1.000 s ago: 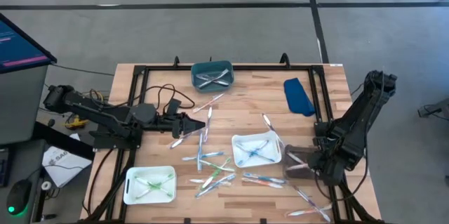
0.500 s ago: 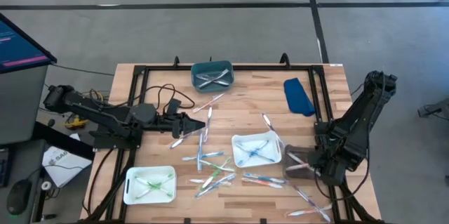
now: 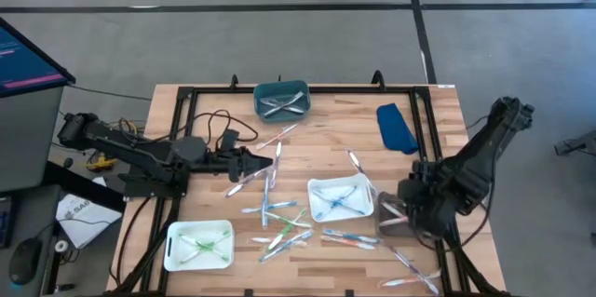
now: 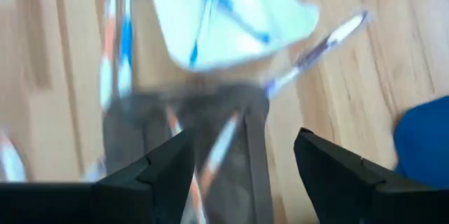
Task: Pick & Place Toothbrushes
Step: Put the blue toothbrush into the top white bin
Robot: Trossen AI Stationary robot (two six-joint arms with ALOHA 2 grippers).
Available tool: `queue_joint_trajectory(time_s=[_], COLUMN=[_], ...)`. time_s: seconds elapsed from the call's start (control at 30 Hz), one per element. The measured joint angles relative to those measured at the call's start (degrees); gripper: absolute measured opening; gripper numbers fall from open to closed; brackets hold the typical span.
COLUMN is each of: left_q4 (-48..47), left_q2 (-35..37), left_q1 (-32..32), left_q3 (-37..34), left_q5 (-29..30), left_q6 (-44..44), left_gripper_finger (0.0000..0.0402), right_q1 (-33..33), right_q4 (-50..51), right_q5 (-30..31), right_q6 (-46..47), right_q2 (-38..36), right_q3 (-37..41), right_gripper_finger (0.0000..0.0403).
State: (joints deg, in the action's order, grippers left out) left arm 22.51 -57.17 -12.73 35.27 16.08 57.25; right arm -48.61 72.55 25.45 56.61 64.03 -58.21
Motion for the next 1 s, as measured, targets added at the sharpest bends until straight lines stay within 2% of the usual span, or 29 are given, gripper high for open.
queue_joint_trajectory(time_s=[0.17,0.43,0.73,0.9,1.0], left_q4=[1.2,4.9,4.2,4.1,4.7], left_q2=[0.0,0.0,-4.2,-8.8,-10.7], left_q1=[0.0,-0.9,2.9,5.3,6.0], left_q3=[0.0,1.4,12.1,18.0,19.2], left_q5=[-3.3,-9.1,-20.5,-29.4,-30.7], left_q6=[0.2,0.4,-10.5,-22.7,-30.4], left_gripper_finger=[0.0076,0.0076,0.0076,0.0076,0.0076], right_q1=[6.6,13.2,19.4,22.9,25.2], right_q4=[-4.3,-18.6,-38.7,-45.9,-47.6], right_q5=[0.2,0.1,0.1,0.1,0.9], right_q6=[-0.3,-9.0,-12.2,-13.7,-13.7], right_q2=[0.0,0.0,0.0,0.0,0.0], right_q3=[-3.3,-8.0,-8.6,-8.6,-8.6], right_gripper_finger=[0.0228,0.0221,0.0221,0.0221,0.0221])
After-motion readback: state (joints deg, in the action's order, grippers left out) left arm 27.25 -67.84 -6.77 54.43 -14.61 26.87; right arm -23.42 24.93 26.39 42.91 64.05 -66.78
